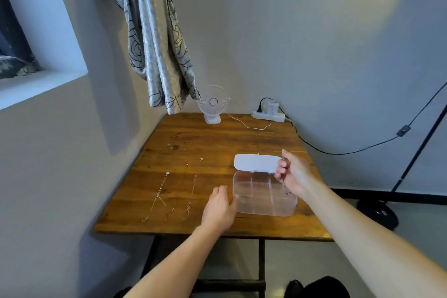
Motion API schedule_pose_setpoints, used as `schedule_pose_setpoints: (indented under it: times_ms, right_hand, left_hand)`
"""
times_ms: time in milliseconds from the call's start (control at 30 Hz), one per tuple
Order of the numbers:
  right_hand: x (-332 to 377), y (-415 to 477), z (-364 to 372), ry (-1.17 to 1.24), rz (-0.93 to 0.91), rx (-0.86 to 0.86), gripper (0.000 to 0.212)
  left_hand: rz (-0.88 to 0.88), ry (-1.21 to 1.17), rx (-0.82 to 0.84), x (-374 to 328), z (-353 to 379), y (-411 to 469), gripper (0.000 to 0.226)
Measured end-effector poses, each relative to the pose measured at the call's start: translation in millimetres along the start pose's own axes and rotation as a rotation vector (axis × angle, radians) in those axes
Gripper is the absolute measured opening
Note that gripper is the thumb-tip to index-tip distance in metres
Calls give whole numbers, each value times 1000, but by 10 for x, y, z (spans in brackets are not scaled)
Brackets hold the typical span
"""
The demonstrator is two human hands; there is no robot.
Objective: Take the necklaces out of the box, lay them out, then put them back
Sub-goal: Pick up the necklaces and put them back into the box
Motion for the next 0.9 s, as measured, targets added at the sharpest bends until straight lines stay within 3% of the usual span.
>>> schedule_pose_setpoints:
  times_ms: [100, 200, 467, 567, 767, 900]
  right_hand:
    - [-154, 101, -213, -81, 18, 5, 11]
    - [-253, 97, -387, -334, -31, 44, 10]
    - [-335, -12, -535, -993, -328, 63, 15]
    - [-323, -90, -444, -1115, -448, 54, 18]
    - [-650, -360, 109, -1204, -667, 326, 7]
    - [-1083, -515, 449, -1313, -714, 573, 19]
  left_hand:
    - [-56, -127, 72, -109, 223, 91, 41]
    - [-121, -193, 67, -104, 320, 151, 35]
    - [-127, -233, 83, -15, 376, 229, 41]
    - [-116, -210, 65, 7, 326, 211, 47]
    - [-98, -38, -148, 402, -193, 282, 42]
    - [-143, 81, -256, 660, -602, 419, 30]
Point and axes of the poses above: each hand's wrist, its own y-axis towards the middle knuckle, its own z-axis out of the palm, x = y × z, the point moved 1 cm from there along y, towards the middle knuckle, and after that the axes turned 8 degrees about -z, right-handed, at the moved point
